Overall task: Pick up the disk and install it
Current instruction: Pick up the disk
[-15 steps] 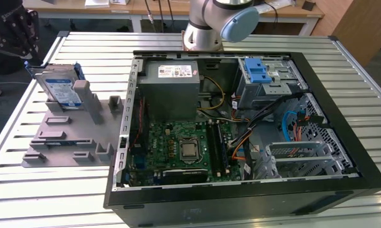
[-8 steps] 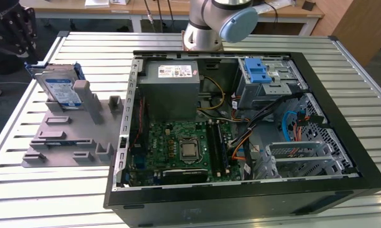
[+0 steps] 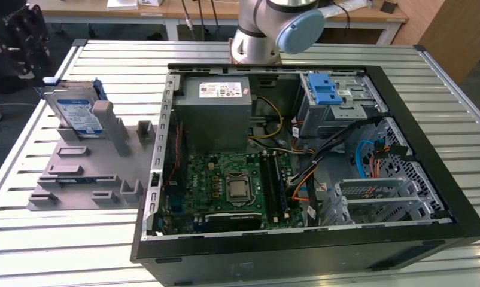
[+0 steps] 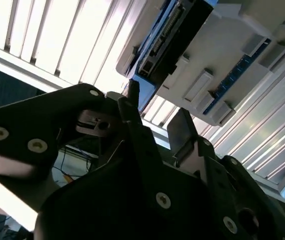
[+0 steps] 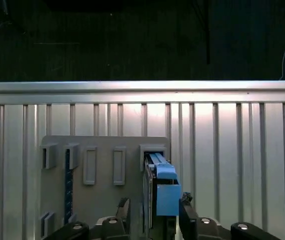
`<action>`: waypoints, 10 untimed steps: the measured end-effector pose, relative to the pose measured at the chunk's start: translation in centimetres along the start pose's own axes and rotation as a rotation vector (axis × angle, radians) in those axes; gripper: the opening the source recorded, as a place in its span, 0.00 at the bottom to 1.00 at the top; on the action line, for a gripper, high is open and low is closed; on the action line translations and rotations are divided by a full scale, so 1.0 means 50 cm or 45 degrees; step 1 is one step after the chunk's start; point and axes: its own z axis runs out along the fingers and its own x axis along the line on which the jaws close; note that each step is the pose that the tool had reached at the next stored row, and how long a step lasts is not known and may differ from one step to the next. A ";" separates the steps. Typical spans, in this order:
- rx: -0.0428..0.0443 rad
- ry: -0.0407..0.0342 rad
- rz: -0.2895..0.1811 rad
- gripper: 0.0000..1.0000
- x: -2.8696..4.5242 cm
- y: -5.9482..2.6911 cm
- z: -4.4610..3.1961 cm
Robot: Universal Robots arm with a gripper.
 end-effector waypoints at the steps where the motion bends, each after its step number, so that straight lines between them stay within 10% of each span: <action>1: 0.000 0.0000 0.000 0.53 -0.003 0.000 0.003; 10: -0.002 -0.0001 0.000 0.71 -0.010 0.000 0.036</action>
